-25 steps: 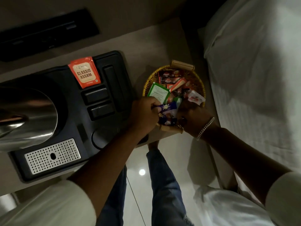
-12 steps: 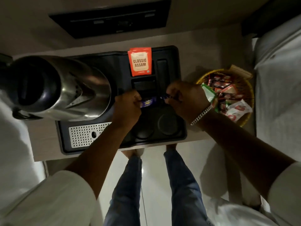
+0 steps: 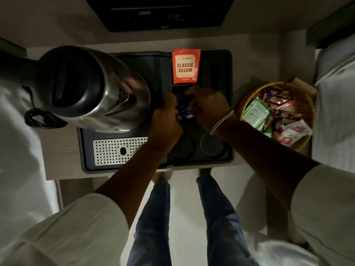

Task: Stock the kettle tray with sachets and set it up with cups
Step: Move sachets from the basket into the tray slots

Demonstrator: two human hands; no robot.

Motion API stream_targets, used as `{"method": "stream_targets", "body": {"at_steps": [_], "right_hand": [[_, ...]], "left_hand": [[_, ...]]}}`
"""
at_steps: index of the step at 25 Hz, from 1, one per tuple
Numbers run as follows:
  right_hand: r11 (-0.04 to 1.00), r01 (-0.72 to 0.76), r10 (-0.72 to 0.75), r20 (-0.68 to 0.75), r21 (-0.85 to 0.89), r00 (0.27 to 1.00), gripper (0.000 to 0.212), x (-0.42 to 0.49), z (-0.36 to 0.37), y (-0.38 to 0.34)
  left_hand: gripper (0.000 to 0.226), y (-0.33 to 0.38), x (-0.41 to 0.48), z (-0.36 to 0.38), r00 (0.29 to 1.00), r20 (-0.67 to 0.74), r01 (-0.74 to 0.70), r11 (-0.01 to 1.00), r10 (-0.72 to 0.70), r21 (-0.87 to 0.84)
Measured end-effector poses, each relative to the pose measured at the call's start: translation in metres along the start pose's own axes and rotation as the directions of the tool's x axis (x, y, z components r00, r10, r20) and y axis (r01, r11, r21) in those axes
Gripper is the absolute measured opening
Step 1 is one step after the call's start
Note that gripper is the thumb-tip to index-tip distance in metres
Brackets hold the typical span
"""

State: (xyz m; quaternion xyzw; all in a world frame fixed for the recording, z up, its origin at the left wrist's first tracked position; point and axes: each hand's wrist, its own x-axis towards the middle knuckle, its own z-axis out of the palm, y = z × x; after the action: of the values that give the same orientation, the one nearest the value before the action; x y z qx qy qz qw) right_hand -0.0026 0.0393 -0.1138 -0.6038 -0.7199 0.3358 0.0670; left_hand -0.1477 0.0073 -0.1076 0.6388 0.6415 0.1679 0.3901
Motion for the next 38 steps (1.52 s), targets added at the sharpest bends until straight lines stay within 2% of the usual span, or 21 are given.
{"method": "stream_targets", "body": {"at_steps": [3,6,9,11,13,15,16,18,20,22,23,24,28,30,34,38], "right_hand": [[1.000,-0.003,0.001,-0.052,-0.029,0.999,0.038,-0.005,0.001,-0.004],[0.993,0.075,-0.086,-0.133,-0.091,0.987,0.036,-0.010,0.003,-0.010],[0.975,0.079,-0.071,0.043,-0.210,0.997,0.046,-0.004,0.006,-0.013],[0.969,0.031,-0.014,0.069,-0.247,0.998,0.052,-0.006,0.003,-0.013],[0.986,-0.014,0.012,-0.013,-0.167,1.000,0.054,-0.019,-0.007,-0.012],[0.997,-0.067,0.075,-0.185,0.048,0.980,0.049,-0.043,-0.022,-0.006],[0.986,-0.103,0.136,-0.269,0.134,0.953,0.044,-0.058,-0.031,0.004],[0.955,-0.237,0.286,-0.355,0.177,0.890,0.032,-0.092,-0.048,0.034],[0.897,-0.383,0.441,-0.425,0.220,0.790,0.023,-0.127,-0.063,0.073],[0.814,-0.514,0.578,-0.475,0.272,0.664,0.023,-0.160,-0.080,0.111],[0.773,-0.578,0.625,-0.461,0.260,0.629,0.028,-0.173,-0.085,0.126],[0.749,-0.621,0.652,-0.430,0.233,0.625,0.034,-0.183,-0.088,0.140],[0.798,-0.588,0.601,-0.217,0.128,0.769,0.062,-0.190,-0.084,0.165],[0.832,-0.549,0.554,-0.161,0.078,0.817,0.071,-0.181,-0.081,0.173],[0.880,-0.472,0.461,-0.143,-0.053,0.876,0.060,-0.172,-0.080,0.181],[0.888,-0.460,0.449,-0.183,-0.017,0.875,0.055,-0.174,-0.099,0.172]], "left_hand": [[0.037,0.001,-0.002,-0.001,0.999,-0.026,0.030,0.999,-0.031,-0.020],[0.030,-0.002,-0.003,0.000,0.996,-0.079,0.031,0.999,-0.032,-0.016],[0.026,-0.003,-0.005,0.002,0.991,-0.136,-0.010,1.000,0.013,0.018],[0.028,0.001,-0.008,0.004,0.986,-0.166,-0.018,1.000,0.020,0.011],[0.024,0.006,-0.009,0.008,0.982,-0.186,-0.015,1.000,0.013,-0.008],[0.022,0.018,-0.009,0.016,0.980,-0.197,0.005,1.000,-0.006,-0.004],[0.021,0.027,-0.009,0.023,0.981,-0.195,0.008,1.000,-0.009,-0.001],[0.016,0.052,-0.011,0.041,0.986,-0.165,-0.037,0.999,0.032,-0.022],[0.012,0.081,-0.015,0.065,0.993,-0.085,-0.091,0.995,0.087,-0.041],[0.010,0.109,-0.020,0.093,0.993,0.039,-0.112,0.993,0.114,-0.046],[0.010,0.121,-0.021,0.107,0.988,0.099,-0.114,0.991,0.120,-0.062],[0.011,0.133,-0.021,0.121,0.980,0.150,-0.119,0.990,0.130,-0.080],[0.020,0.159,-0.018,0.154,0.936,0.267,-0.210,0.972,0.230,-0.105],[0.026,0.160,-0.015,0.165,0.923,0.300,-0.223,0.971,0.240,-0.089],[0.036,0.158,-0.014,0.172,0.920,0.323,-0.202,0.975,0.220,-0.090],[0.047,0.159,-0.010,0.161,0.924,0.278,-0.224,0.960,0.264,-0.167]]}}
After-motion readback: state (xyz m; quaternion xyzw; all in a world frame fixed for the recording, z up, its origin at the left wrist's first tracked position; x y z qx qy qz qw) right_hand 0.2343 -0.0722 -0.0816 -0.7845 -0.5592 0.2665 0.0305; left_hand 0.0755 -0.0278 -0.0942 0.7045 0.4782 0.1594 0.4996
